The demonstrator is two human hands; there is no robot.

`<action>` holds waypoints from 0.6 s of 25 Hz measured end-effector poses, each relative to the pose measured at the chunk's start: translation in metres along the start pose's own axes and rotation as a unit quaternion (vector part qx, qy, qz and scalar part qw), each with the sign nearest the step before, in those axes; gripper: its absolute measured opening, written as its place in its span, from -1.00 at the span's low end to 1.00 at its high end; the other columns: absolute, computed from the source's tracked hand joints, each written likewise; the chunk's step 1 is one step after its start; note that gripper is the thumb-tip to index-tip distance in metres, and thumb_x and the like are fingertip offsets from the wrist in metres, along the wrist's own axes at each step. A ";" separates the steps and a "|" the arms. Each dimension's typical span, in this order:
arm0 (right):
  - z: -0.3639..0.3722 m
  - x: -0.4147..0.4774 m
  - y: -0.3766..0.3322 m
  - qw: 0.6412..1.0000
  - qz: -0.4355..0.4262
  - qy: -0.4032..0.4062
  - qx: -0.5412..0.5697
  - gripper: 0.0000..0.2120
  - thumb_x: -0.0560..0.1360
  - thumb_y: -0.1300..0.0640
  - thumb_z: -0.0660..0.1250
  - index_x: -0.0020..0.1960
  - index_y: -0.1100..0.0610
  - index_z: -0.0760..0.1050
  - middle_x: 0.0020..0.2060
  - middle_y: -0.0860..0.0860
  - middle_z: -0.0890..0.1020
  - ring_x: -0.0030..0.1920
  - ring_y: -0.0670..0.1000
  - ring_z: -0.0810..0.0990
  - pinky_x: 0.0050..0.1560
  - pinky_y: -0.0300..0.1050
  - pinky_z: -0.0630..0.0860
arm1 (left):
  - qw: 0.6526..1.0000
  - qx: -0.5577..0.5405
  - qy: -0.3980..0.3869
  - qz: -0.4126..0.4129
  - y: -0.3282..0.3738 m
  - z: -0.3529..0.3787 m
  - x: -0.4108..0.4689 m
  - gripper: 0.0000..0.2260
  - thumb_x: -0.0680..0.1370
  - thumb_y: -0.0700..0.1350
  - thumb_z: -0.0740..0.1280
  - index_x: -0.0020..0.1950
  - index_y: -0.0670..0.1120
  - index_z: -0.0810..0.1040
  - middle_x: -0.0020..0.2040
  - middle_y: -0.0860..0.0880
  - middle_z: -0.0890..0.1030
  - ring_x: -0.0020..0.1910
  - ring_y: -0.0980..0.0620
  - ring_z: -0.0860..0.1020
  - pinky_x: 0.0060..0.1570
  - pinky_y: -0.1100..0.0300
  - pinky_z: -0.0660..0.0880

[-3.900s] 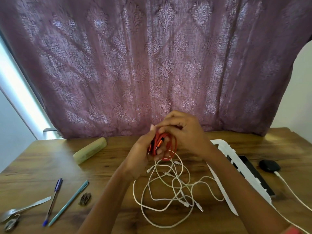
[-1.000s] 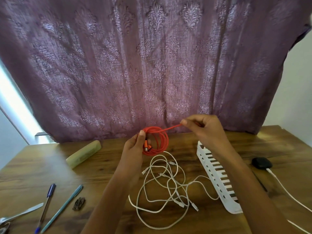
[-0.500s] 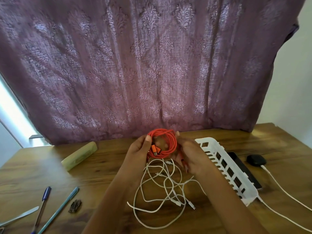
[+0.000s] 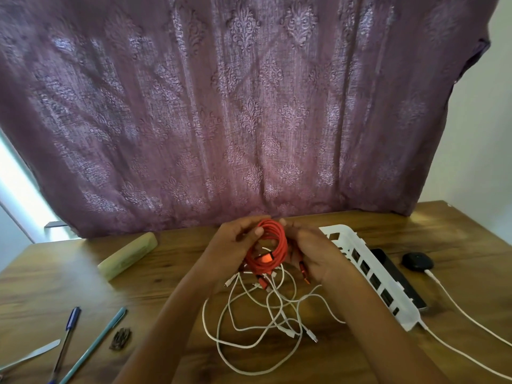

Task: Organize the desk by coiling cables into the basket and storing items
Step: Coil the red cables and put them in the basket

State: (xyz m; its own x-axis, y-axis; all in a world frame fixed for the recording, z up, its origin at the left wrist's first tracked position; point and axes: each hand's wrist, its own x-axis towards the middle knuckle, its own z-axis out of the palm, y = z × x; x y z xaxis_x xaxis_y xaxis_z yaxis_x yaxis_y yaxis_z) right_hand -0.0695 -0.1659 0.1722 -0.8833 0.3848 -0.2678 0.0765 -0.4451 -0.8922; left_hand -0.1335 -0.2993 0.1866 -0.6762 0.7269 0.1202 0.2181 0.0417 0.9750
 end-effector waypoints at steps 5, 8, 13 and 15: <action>-0.010 0.001 0.006 0.985 -0.104 0.074 -0.116 -0.76 0.51 0.09 0.31 -0.03 0.28 0.56 -0.20 0.19 0.64 -0.28 0.06 0.60 -0.28 -0.10 0.57 | 0.997 -0.055 0.057 0.003 -0.004 0.010 -0.003 -0.73 0.56 -0.27 0.22 0.14 0.02 0.55 -0.01 0.04 0.67 -0.05 0.19 0.62 -0.04 0.31 0.55; -0.013 0.001 0.012 0.956 -0.192 0.082 -0.204 -0.90 0.50 0.24 0.31 -0.07 0.21 0.60 -0.17 0.13 0.68 -0.21 0.03 0.64 -0.16 -0.12 0.62 | 0.992 -0.086 0.092 -0.001 -0.001 0.014 -0.003 -0.75 0.54 -0.27 0.24 0.15 -0.02 0.56 -0.03 0.01 0.67 -0.06 0.16 0.63 0.03 0.24 0.55; -0.003 0.000 0.016 0.965 -0.138 0.046 -0.219 -0.75 0.58 0.02 0.18 0.02 0.06 0.62 -0.10 0.02 0.69 -0.04 0.00 0.64 0.07 -0.12 0.56 | 0.983 -0.105 0.151 -0.004 0.000 0.015 0.001 -0.77 0.50 -0.27 0.31 0.12 -0.09 0.60 -0.03 0.01 0.68 0.02 0.14 0.62 0.12 0.21 0.51; -0.003 -0.001 0.012 0.990 -0.073 0.014 -0.118 -0.58 0.56 -0.16 0.09 -0.01 0.06 0.63 -0.05 0.07 0.69 0.03 0.06 0.62 0.15 0.01 0.50 | 0.978 -0.116 0.173 -0.003 0.001 0.015 0.002 -0.78 0.49 -0.28 0.33 0.06 -0.04 0.62 -0.04 0.01 0.68 0.01 0.12 0.62 0.12 0.19 0.51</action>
State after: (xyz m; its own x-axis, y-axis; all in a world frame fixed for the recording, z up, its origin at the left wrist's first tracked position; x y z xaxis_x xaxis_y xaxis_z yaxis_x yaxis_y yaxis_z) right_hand -0.0657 -0.1689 0.1608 -0.8799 0.4548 -0.1375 0.0584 -0.1839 -0.9812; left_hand -0.1240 -0.2880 0.1845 -0.8832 0.4504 0.1308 0.0751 -0.1395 0.9874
